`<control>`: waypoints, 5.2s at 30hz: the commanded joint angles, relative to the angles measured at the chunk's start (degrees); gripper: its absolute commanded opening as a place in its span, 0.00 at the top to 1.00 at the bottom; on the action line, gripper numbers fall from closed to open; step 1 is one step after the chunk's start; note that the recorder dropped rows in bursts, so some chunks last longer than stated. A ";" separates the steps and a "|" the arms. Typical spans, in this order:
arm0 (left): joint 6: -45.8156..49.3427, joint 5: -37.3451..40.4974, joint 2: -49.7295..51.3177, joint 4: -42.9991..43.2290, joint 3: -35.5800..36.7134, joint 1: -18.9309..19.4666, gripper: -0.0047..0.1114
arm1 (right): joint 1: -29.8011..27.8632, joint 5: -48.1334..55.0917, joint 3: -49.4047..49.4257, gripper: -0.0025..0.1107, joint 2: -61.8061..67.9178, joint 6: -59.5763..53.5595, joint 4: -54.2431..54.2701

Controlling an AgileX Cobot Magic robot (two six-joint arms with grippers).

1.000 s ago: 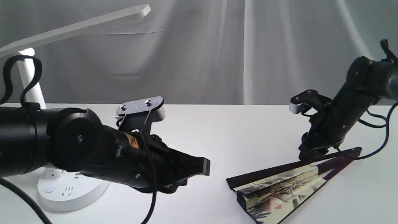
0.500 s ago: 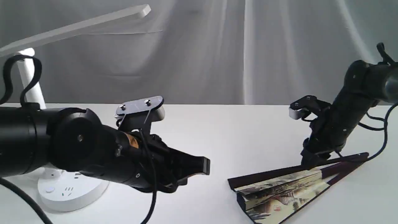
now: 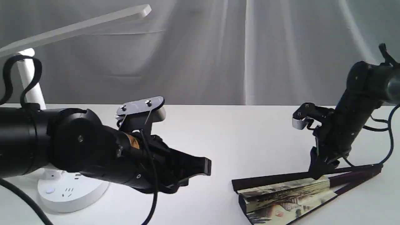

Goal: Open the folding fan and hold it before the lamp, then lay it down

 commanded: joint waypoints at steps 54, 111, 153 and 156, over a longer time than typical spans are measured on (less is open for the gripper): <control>-7.81 0.35 -0.03 -1.55 -0.37 -0.29 0.94 | 3.50 3.88 1.00 0.78 1.54 34.81 22.69; -8.03 0.11 2.11 -6.34 -0.37 -0.29 0.94 | 1.15 3.88 8.36 0.70 2.03 22.38 29.78; -8.08 -0.70 2.11 -6.34 -0.37 -0.29 0.94 | 2.93 3.88 8.36 0.88 2.18 24.58 27.79; -8.08 -0.70 2.11 -6.34 -0.37 -0.29 0.94 | 2.93 3.88 8.36 0.98 2.18 24.71 27.79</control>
